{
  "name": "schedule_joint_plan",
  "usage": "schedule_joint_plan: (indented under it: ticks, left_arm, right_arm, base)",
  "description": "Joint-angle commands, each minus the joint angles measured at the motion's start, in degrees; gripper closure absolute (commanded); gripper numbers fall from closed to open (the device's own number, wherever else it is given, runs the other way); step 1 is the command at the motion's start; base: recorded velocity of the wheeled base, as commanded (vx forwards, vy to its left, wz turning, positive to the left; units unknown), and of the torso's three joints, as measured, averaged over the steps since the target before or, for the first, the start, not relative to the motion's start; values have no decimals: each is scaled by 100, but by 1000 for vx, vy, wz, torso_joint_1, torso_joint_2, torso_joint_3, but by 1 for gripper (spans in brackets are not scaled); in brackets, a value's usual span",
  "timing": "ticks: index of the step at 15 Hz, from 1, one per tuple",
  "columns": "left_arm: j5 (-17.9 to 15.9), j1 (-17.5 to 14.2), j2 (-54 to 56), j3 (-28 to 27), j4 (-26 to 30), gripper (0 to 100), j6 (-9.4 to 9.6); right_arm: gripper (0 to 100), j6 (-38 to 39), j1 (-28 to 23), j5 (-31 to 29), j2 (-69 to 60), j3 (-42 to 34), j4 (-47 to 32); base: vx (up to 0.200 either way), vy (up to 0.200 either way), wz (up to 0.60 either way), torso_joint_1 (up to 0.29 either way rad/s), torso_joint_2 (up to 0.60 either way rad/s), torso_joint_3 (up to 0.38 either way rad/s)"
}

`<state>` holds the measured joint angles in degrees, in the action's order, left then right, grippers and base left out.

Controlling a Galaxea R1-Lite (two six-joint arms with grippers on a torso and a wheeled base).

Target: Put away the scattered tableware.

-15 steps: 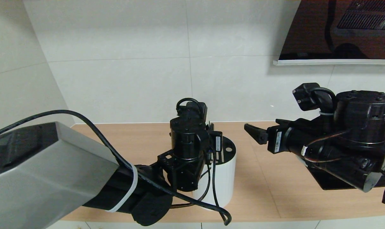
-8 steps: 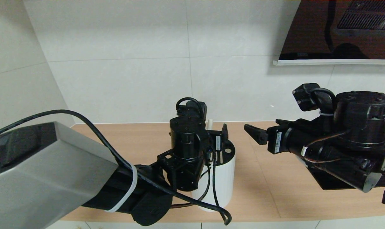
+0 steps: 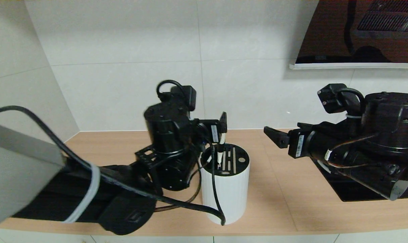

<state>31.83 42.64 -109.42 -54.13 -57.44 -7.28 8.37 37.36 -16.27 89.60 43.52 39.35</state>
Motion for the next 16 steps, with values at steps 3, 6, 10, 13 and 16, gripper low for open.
schedule_joint_plan:
  ticks: [3, 6, 10, 13, 16]
  left_arm:
    - [-1610, -960, 3111, 1493, 93, 0, 25]
    - [-2234, -1751, 4702, 2310, 998, 0, 42]
    - [-2243, -2225, 7260, 2881, 3195, 0, 51]
    - [-2374, -2840, 9202, 2925, 5357, 0, 42]
    - [-2726, -3385, 10397, 2960, 6324, 0, 60]
  right_arm:
    - [0, -653, -397, -60, -1068, -335, 38]
    - [0, -776, -757, -69, -2764, -1381, -6]
    - [0, -873, -1864, 28, -5550, -2462, -982]
    - [0, -864, -2339, 204, -7325, -2366, -2722]
    - [0, -846, -2585, 177, -8406, -2295, -4260]
  base:
    - [0, 0, 0, 0, 0, 0]
    - [0, 0, 0, 0, 0, 0]
    - [0, 0, 0, 0, 0, 0]
    - [0, 0, 0, 0, 0, 0]
    - [0, 0, 0, 0, 0, 0]
